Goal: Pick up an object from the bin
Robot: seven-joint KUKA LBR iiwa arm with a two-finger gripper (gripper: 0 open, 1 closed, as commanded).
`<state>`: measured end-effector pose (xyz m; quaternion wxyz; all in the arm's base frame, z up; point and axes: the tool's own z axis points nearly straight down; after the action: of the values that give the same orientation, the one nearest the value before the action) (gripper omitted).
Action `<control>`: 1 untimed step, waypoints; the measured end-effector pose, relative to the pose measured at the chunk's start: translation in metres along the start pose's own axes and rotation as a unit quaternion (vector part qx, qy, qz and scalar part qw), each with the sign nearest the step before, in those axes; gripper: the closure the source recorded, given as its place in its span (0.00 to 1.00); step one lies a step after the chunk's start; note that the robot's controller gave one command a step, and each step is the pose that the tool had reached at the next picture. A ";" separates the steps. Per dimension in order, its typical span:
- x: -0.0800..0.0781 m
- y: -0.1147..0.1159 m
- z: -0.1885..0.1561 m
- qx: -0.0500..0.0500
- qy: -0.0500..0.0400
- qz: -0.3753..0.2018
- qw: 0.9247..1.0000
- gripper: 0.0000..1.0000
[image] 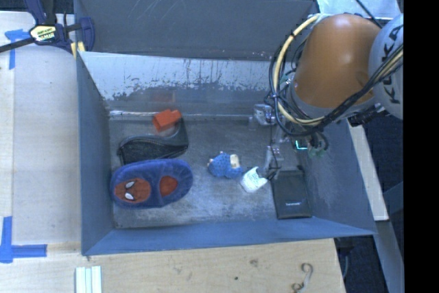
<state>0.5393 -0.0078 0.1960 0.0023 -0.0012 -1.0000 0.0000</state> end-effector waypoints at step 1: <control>-0.005 -0.010 0.118 0.000 0.000 0.115 0.993 0.00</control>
Offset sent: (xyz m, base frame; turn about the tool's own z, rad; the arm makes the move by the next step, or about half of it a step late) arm 0.0057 -0.0095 -0.1145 0.2297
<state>0.5437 -0.0180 0.0783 0.0024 -0.1161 -0.9932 0.0002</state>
